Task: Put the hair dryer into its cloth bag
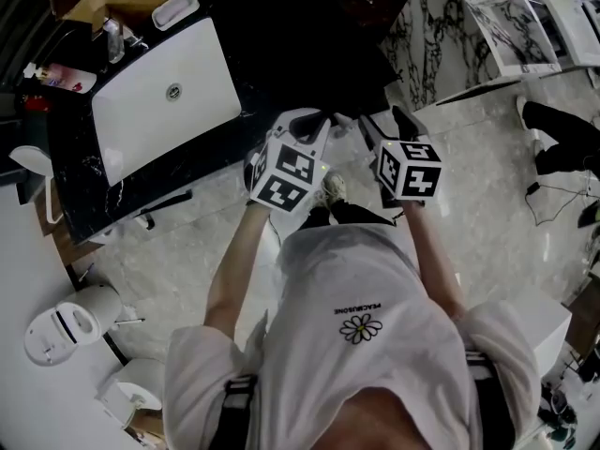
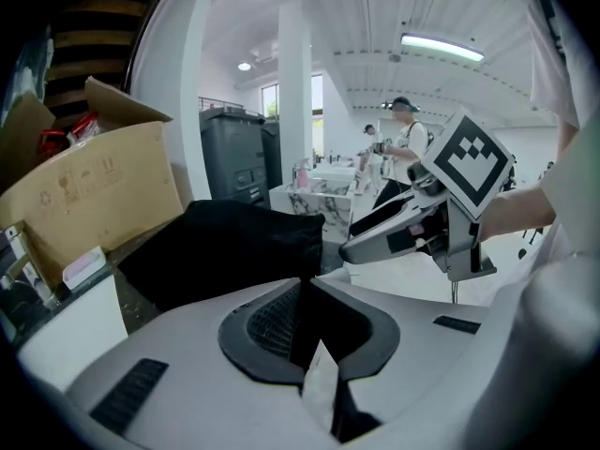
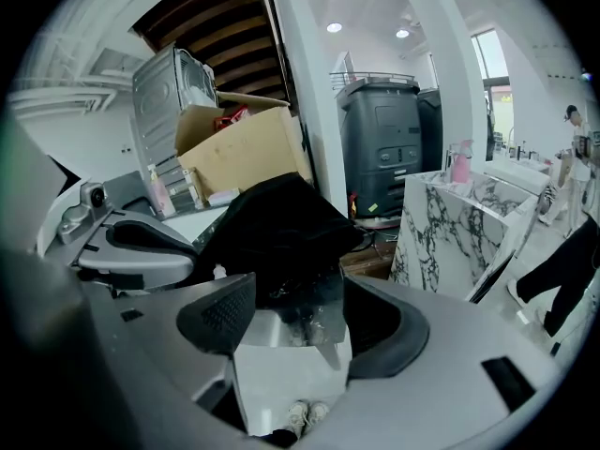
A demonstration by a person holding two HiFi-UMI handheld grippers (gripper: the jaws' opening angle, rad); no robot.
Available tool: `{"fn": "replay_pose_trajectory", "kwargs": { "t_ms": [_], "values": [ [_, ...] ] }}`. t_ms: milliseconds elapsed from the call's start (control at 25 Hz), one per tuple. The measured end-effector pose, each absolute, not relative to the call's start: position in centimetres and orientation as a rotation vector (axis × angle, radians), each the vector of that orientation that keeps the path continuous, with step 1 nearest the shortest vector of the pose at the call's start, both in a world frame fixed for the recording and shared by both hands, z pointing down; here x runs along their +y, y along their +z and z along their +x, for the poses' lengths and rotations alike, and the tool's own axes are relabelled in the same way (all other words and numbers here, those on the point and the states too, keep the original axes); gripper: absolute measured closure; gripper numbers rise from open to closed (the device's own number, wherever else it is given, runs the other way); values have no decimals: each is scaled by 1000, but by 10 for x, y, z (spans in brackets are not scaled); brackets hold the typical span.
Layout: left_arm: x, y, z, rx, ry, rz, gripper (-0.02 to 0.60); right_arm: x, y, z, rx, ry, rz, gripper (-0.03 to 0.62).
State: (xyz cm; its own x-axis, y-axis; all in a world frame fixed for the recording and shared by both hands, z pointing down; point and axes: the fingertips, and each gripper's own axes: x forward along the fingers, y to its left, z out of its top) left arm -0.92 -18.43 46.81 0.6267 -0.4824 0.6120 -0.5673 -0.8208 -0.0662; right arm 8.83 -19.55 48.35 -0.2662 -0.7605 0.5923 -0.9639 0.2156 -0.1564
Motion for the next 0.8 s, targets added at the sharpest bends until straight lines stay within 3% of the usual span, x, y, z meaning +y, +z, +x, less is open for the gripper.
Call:
{"fn": "replay_pose_trajectory", "kwargs": {
  "t_ms": [80, 240, 320, 480, 640, 800],
  "values": [
    [-186, 458, -11, -916, 917, 2708, 560, -198, 475, 88, -2125, 696, 1604, 301],
    [-187, 416, -10, -914, 731, 2721, 467, -213, 442, 85, -2200, 607, 1610, 301],
    [-191, 389, -10, -925, 630, 2747, 459, -224, 416, 81, -2260, 544, 1620, 301],
    [-212, 332, -19, -1100, 447, 2808, 464, -247, 355, 70, -2398, 407, 1651, 301],
    [-236, 286, -44, -1391, 177, 2730, 543, -259, 299, 52, -2552, 264, 1645, 301],
    [-237, 260, -72, -1618, -98, 2595, 557, -257, 269, 32, -2643, 170, 1623, 303]
  ]
}}
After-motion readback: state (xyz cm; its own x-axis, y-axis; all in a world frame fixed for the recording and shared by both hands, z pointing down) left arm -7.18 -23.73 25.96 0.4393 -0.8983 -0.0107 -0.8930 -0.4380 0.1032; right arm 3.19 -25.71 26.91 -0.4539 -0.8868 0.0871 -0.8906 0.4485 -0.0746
